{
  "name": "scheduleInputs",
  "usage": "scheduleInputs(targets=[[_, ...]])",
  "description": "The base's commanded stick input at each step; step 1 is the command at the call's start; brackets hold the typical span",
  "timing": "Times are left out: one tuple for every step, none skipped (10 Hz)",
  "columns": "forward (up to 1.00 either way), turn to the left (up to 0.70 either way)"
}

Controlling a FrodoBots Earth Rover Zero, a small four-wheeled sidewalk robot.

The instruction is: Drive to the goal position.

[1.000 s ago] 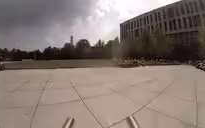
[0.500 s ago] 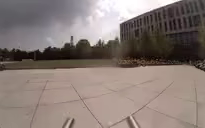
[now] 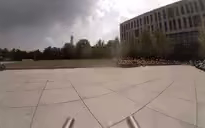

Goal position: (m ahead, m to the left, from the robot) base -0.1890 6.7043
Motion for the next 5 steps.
scheduleInputs(targets=[[0.01, 0.0], [0.0, 0.0], [0.0, 0.0], [0.0, 0.0], [0.01, 0.0]])
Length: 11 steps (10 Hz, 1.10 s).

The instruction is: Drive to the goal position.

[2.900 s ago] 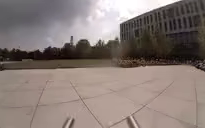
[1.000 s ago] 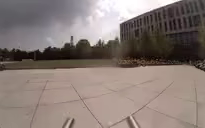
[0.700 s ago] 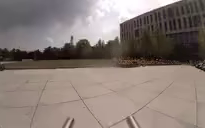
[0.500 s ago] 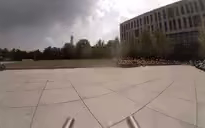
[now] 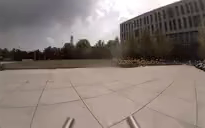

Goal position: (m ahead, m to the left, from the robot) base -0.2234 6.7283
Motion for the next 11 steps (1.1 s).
scheduleInputs(targets=[[0.03, 0.0], [0.04, 0.0], [0.04, 0.0], [0.04, 0.0], [0.04, 0.0], [0.04, 0.0], [0.04, 0.0], [0.0, 0.0], [0.0, 0.0], [0.0, 0.0], [0.02, 0.0]])
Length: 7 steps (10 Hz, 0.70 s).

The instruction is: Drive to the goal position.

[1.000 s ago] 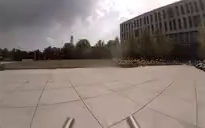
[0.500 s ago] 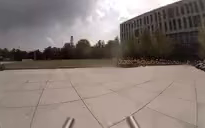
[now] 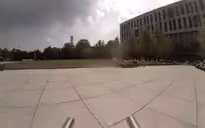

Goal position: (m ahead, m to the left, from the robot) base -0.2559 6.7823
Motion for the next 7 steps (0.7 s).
scheduleInputs(targets=[[0.03, 0.0], [0.04, 0.0], [0.04, 0.0], [0.03, 0.0], [0.02, 0.0], [0.01, 0.0], [0.0, 0.0]])
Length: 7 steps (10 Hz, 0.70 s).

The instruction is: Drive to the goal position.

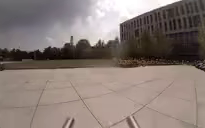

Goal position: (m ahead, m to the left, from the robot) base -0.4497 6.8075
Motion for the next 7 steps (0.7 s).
scheduleInputs(targets=[[0.0, 0.0], [0.0, 0.0], [0.0, 0.0], [0.0, 0.0], [0.0, 0.0], [0.02, 0.0], [0.03, 0.0]])
